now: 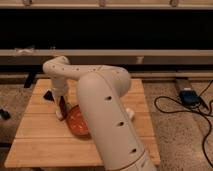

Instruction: Place the pepper on the white sponge

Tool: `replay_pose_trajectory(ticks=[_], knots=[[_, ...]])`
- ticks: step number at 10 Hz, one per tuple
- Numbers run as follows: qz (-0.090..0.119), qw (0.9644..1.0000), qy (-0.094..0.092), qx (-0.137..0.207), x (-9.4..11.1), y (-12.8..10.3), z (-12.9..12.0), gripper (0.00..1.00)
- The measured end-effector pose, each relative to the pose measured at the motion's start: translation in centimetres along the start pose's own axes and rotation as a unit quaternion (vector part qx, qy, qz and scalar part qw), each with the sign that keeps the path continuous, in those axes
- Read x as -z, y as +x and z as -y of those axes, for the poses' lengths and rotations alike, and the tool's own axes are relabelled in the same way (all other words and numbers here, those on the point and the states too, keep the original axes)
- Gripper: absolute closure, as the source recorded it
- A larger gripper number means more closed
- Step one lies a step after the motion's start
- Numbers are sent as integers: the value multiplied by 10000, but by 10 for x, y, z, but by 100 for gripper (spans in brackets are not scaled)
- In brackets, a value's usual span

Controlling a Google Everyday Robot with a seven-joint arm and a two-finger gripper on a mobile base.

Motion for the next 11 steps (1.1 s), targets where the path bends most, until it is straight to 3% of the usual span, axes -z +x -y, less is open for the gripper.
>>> replay_pose_trajectory(ticks=[8,11], knots=[[-104,9999,77,68,-6,0,-4,20],[141,9997,211,66,6,1,-3,20]])
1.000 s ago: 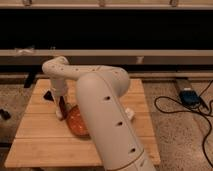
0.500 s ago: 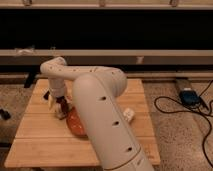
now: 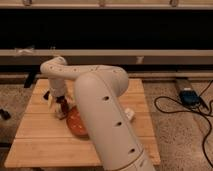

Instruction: Place the pepper on the white sponge

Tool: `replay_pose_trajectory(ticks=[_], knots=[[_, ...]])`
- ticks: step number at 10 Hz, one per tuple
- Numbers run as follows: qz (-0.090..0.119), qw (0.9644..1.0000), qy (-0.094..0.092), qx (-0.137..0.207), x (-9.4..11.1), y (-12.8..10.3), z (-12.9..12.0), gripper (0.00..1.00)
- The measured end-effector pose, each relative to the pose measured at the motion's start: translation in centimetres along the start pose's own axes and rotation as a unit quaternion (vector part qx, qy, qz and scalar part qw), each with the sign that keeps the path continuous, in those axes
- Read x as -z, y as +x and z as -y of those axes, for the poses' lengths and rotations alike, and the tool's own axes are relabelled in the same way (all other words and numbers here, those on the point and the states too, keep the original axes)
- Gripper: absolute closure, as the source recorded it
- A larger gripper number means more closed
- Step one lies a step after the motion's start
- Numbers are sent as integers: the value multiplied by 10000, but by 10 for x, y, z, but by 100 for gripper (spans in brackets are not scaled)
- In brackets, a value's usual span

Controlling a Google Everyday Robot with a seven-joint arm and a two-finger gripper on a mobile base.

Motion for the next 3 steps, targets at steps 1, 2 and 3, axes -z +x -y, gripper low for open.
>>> replay_pose_trajectory(ticks=[1,2,3], knots=[[168,9998,87,93,9,0,-3,20],[333,9991,124,216,17,1,-9,20],[407,9987,173,256,20,2,-8,20]])
